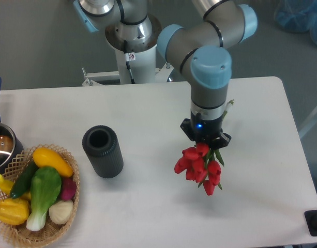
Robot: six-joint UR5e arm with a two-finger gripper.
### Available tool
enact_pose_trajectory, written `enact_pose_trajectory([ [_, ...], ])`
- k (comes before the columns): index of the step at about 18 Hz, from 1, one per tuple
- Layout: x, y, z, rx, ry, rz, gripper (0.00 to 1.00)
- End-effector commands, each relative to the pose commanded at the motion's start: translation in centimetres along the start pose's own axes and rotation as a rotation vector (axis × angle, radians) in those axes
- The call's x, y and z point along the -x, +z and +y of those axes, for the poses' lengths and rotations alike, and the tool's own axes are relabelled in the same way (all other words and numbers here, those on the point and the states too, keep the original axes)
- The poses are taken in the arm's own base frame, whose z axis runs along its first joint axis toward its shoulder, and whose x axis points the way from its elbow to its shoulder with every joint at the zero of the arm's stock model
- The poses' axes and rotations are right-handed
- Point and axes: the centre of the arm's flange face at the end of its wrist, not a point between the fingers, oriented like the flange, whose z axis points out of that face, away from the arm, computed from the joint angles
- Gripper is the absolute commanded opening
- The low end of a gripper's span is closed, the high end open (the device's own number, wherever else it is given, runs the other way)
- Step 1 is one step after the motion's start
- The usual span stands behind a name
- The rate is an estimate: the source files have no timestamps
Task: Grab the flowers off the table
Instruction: 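Lift the grasped tulips up off the table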
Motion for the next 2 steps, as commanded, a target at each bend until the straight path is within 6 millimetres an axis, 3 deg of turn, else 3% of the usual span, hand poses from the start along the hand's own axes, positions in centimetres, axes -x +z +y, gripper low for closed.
enact_pose_trajectory([
  [2, 0.05, 0.01, -0.02, 0.001, 0.011, 0.003, 0.00],
])
